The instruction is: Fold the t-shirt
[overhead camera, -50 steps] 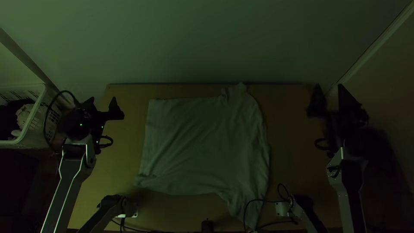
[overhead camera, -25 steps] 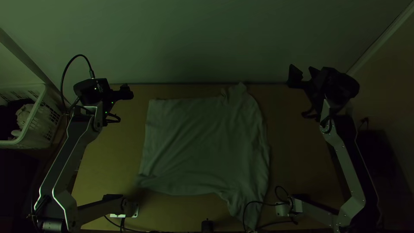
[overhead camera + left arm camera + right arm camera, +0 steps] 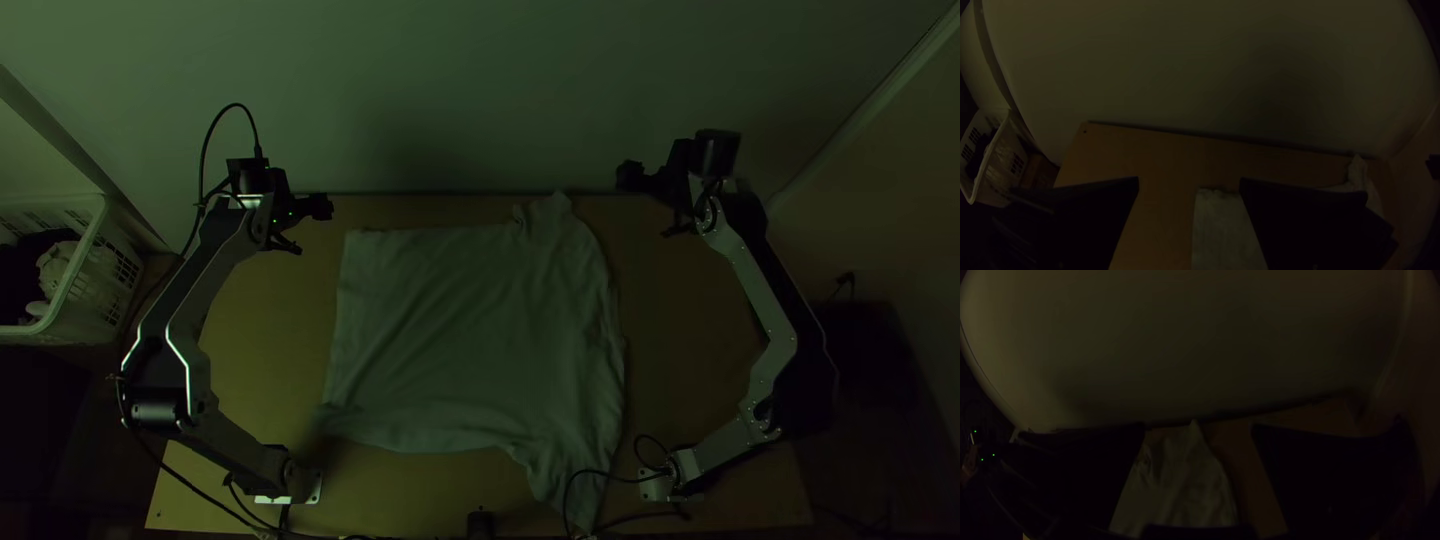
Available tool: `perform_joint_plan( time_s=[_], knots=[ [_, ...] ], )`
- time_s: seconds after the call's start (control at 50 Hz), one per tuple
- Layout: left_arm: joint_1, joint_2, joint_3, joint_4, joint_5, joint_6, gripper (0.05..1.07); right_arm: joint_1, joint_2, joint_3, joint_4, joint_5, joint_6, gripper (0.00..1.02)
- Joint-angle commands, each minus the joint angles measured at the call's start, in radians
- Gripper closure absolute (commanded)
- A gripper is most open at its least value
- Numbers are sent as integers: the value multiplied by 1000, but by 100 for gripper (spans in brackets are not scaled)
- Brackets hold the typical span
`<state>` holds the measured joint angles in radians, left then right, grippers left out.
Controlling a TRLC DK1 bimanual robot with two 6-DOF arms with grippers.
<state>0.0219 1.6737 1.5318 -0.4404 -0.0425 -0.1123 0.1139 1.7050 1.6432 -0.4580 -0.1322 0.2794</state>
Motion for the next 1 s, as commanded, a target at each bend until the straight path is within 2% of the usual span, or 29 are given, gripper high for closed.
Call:
perform_joint_plan(
  time_s=[0.0,0.1,0.28,0.4,0.62,0.98],
  knots=[
    [3,86,125,-61,12,-33,11,10,116,118,-110,-32,60,4],
    [-5,159,189,-107,13,-41,11,13,223,234,-238,-58,66,5],
    [-7,287,304,-218,13,-58,14,15,308,313,-271,-66,138,4],
    [-5,350,343,-231,13,-61,16,17,386,417,-364,-66,165,5],
    [-8,465,450,-314,16,-75,18,18,524,570,-493,-66,164,5],
    [-42,552,490,-363,20,-72,20,44,601,590,-519,-64,153,7]
  ],
)
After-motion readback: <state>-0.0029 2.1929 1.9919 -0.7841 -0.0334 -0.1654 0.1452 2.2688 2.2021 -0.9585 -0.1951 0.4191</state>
